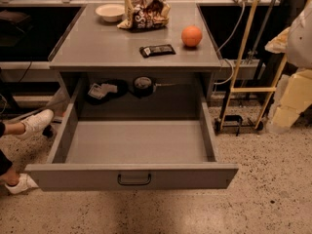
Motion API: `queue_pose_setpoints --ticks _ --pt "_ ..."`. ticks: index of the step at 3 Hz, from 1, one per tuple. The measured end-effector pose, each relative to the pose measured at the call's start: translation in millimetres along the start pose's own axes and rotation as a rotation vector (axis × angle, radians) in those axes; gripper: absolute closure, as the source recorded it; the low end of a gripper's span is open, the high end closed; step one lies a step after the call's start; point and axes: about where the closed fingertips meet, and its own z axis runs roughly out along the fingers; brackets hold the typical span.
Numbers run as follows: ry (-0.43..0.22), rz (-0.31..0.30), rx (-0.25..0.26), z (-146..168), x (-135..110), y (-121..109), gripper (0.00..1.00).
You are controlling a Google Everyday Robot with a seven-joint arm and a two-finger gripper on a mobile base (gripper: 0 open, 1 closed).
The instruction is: Place orange into top drawer
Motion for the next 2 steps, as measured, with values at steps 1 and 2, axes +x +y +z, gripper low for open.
queue_pose_setpoints --ticks 1,2 --pt "0.0 0.0 0.0 0 0 0 0.0" --pt "-0.006 -0.008 0.031 0 -5 -20 0.0"
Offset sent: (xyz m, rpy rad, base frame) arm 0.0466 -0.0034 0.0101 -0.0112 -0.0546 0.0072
